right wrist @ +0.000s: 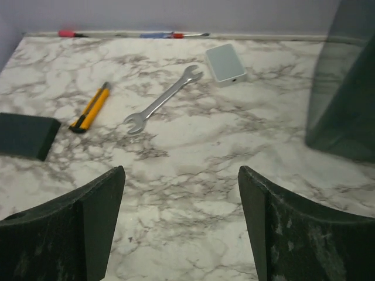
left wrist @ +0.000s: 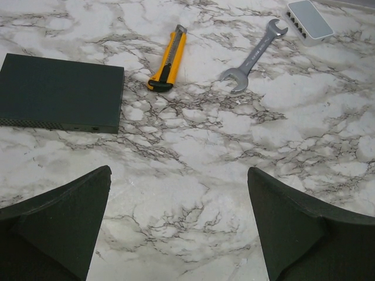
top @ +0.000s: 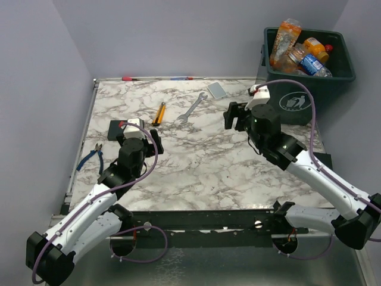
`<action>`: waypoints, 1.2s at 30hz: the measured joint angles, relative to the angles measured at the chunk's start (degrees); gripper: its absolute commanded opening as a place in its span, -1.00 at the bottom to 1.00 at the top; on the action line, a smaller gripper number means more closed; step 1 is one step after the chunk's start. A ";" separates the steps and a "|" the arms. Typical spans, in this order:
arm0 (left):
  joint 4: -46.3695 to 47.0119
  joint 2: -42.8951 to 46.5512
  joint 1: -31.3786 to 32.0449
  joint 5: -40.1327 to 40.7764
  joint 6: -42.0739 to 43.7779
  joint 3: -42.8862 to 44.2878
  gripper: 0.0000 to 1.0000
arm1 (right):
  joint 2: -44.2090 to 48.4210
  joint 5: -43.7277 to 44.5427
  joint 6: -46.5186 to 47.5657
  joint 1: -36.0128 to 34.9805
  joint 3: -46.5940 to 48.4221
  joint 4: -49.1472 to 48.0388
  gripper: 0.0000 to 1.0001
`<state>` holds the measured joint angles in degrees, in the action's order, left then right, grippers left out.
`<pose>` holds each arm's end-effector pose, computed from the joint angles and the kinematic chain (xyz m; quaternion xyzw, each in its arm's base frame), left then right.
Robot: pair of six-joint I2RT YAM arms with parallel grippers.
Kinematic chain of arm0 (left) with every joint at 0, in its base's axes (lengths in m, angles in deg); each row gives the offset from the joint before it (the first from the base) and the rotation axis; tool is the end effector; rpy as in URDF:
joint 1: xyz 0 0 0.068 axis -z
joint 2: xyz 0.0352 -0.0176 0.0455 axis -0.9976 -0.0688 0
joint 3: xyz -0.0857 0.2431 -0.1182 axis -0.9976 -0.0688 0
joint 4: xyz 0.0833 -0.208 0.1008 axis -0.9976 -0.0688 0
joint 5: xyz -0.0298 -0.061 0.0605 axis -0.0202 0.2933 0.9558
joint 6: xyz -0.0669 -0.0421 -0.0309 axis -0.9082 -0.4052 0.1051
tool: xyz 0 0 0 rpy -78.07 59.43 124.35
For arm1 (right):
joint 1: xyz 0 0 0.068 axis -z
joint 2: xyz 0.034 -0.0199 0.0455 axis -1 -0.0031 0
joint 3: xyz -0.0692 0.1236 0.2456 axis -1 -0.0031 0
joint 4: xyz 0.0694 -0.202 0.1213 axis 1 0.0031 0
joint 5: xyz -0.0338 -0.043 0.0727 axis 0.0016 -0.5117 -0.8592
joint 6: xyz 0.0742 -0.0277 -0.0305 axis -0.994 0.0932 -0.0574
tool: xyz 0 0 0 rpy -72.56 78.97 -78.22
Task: Put the plastic bottles in the bin
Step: Move the trash bin to the center of the board.
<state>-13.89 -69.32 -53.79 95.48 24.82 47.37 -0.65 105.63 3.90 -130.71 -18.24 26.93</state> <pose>0.1787 -0.0736 0.2727 -0.0565 0.8004 -0.0894 0.5900 0.2209 0.1541 0.3726 -0.0529 0.7858 0.1519 0.5972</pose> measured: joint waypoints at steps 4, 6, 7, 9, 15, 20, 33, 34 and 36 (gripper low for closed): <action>0.02 -0.70 0.00 0.02 0.00 -0.17 0.98 | -5.53 8.61 4.24 1.27 12.07 3.19 0.69; 0.04 -1.46 0.00 0.02 0.00 -0.17 0.98 | -10.60 8.48 4.39 6.95 22.53 5.79 0.70; 0.02 -1.97 0.00 0.02 0.00 -0.17 0.98 | -13.92 8.11 4.44 10.29 29.44 7.26 0.71; -0.04 -2.36 0.00 0.02 0.02 -0.17 0.98 | -20.72 7.19 4.44 16.46 42.34 10.25 0.72; -0.04 -1.97 0.00 -0.09 0.02 -0.17 0.98 | -36.44 3.82 3.93 25.22 64.57 21.18 0.72; -0.04 -0.11 0.00 -0.31 0.00 -0.17 0.99 | -43.45 0.68 3.63 26.40 64.92 27.34 0.72; -0.04 0.52 0.00 -0.50 -0.13 -0.17 0.98 | -47.58 -1.88 3.56 27.56 66.36 29.51 -0.27; -0.04 0.48 0.00 -0.48 -0.15 -0.17 0.98 | -47.87 -2.21 3.65 27.67 66.73 29.66 -0.38; -0.04 0.42 0.00 -0.48 -0.13 -0.17 0.98 | -48.24 -2.47 3.69 28.13 67.36 29.88 -0.57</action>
<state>-13.93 -68.91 -53.79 95.00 24.68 47.19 -48.89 103.16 7.59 -102.58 49.12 56.81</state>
